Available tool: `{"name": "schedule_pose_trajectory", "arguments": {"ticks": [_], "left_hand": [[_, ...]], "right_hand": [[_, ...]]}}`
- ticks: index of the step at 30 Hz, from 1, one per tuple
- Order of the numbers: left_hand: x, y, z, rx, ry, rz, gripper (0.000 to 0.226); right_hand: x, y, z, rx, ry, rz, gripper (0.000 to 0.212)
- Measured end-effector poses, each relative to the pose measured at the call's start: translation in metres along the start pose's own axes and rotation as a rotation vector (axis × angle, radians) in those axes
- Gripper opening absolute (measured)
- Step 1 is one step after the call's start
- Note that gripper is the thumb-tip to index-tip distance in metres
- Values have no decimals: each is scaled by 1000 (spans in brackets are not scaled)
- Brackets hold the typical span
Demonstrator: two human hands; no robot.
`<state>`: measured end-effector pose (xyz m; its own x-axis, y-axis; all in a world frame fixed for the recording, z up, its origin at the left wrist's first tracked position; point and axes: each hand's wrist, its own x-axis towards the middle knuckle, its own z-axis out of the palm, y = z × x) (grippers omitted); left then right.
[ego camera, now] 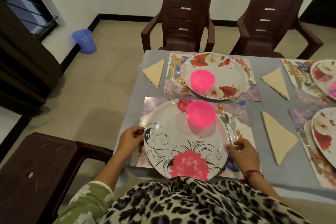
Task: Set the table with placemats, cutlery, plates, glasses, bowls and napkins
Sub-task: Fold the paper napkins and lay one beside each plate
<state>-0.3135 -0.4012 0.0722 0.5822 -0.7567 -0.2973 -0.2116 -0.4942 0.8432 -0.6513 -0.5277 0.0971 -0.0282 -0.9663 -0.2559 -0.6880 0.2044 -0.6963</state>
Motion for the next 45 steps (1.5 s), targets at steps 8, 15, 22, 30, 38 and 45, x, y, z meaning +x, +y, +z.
{"name": "schedule_pose_trajectory", "arguments": {"ticks": [8, 15, 22, 30, 38, 45], "left_hand": [[34, 5, -10, 116, -28, 48, 12], [85, 43, 3, 26, 13, -34, 5], [110, 54, -2, 150, -239, -8, 6], [115, 55, -11, 236, -289, 68, 9], [124, 48, -40, 233, -225, -9, 9], [117, 46, -35, 177, -192, -13, 12]], "right_hand": [[4, -2, 9, -25, -11, 61, 16], [5, -1, 14, -53, 14, 66, 12], [5, -3, 14, -48, 9, 89, 13], [7, -4, 13, -33, 10, 127, 13], [6, -5, 13, -32, 14, 116, 13], [9, -4, 15, -58, 26, 114, 13]]}}
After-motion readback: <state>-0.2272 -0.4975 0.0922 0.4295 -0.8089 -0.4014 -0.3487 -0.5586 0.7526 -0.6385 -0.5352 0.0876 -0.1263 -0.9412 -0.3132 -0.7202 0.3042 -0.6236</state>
